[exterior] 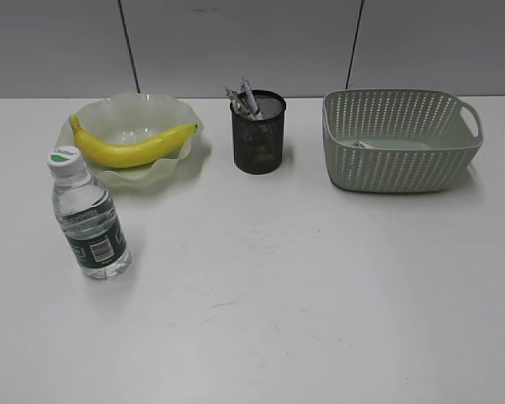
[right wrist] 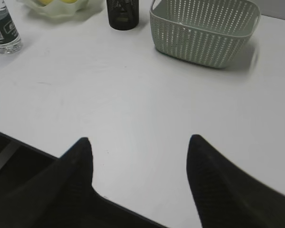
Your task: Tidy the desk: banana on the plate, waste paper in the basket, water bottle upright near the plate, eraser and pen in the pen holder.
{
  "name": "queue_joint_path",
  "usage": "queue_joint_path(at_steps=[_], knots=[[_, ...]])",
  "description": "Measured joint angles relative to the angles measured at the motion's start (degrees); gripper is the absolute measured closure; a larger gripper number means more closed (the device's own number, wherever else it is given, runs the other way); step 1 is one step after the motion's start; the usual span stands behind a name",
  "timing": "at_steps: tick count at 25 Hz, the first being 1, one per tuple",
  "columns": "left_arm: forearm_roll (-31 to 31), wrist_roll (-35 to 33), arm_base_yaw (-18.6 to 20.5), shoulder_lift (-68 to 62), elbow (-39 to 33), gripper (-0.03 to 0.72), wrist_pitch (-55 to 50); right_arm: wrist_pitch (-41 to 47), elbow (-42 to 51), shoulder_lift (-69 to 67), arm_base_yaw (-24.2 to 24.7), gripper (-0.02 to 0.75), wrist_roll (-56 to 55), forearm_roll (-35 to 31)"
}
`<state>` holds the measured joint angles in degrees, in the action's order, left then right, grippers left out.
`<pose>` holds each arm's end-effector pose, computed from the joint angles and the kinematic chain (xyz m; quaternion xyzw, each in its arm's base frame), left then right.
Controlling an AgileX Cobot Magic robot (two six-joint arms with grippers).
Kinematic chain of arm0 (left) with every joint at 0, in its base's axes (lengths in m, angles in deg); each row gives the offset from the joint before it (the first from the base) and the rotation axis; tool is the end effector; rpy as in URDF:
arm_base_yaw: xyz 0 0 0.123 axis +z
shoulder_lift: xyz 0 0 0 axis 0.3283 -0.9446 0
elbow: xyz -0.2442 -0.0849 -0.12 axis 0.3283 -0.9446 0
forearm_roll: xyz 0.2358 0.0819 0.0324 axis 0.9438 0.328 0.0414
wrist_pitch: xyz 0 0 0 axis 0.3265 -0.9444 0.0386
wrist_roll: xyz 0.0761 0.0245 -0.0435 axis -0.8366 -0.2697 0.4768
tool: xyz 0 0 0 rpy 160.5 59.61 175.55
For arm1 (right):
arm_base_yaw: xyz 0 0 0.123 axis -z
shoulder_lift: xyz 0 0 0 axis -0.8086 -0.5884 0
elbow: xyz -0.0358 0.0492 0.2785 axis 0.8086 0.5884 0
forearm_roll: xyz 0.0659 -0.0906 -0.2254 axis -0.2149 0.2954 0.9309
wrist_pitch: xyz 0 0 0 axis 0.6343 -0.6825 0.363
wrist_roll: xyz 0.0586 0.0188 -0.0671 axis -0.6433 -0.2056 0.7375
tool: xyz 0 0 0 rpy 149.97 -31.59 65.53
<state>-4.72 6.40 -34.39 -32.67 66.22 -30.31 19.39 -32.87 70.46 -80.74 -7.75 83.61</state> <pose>-0.0126 -0.0067 0.2880 0.1676 0.8263 -0.0976 0.5288 -0.0060 -0.0031 0.2815 -0.1870 0.8215 0.1300 0.5228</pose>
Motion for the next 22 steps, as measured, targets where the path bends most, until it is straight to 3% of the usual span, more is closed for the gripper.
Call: queue_joint_path(at_steps=[6,9,12,22], knots=[[0.0,0.0,11.4,0.3,0.0,0.444,0.0,0.0,0.0,0.0,15.5,0.241,0.0,0.0],[0.0,0.0,13.5,0.3,0.0,0.449,0.0,0.0,0.0,0.0,21.3,0.241,0.0,0.0],[0.0,0.0,13.7,0.3,0.0,0.451,0.1,0.0,0.0,0.0,23.5,0.241,0.0,0.0],[0.0,0.0,13.7,0.3,0.0,0.452,0.1,0.0,0.0,0.0,23.6,0.241,0.0,0.0]])
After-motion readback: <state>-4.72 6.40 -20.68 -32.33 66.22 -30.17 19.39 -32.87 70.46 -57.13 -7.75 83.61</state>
